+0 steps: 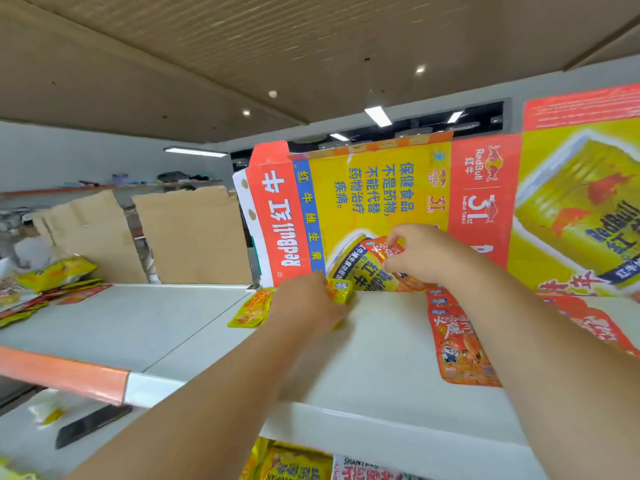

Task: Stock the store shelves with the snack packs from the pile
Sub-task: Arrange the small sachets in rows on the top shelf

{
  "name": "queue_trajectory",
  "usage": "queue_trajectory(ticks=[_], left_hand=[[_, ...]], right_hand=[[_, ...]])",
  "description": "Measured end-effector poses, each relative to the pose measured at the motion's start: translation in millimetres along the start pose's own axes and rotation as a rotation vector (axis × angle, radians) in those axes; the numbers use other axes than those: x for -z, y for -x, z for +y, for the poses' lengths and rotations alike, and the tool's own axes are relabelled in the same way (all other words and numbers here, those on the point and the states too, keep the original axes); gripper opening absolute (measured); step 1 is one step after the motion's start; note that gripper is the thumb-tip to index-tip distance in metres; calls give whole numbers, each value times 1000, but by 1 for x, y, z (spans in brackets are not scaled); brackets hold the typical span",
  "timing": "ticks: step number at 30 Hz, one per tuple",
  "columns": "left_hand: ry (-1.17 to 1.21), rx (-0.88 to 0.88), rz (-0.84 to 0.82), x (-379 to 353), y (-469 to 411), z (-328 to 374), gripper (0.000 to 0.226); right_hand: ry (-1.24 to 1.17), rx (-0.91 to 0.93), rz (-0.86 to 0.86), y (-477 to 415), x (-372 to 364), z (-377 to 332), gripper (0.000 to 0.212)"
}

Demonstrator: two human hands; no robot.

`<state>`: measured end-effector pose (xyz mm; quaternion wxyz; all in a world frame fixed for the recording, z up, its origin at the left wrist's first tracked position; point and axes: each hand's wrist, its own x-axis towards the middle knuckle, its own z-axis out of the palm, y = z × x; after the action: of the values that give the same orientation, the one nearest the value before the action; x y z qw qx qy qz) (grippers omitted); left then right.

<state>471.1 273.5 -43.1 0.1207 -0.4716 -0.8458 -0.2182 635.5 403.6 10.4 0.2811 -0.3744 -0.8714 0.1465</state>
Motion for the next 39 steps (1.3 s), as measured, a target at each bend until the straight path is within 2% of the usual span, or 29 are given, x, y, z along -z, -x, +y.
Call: queue_trajectory(ticks=[6, 15, 23, 29, 33, 39], left_hand=[[14, 22, 14, -9, 4, -2, 42], [-55, 6, 45, -10, 7, 0, 37], [-85, -24, 64, -14, 7, -3, 51], [-2, -149, 170, -13, 8, 2, 52], [23, -316, 223, -6, 6, 12, 46], [109, -457, 141, 3, -15, 33, 41]], right_hand=[[8, 17, -7, 8, -2, 0, 28], [-11, 30, -21, 15, -3, -9, 32], [-3, 15, -33, 20, -1, -12, 36], [14, -15, -58, 23, -1, -12, 33], [40, -62, -48, 19, -1, -10, 35], [76, -137, 4, 18, 7, -4, 35]])
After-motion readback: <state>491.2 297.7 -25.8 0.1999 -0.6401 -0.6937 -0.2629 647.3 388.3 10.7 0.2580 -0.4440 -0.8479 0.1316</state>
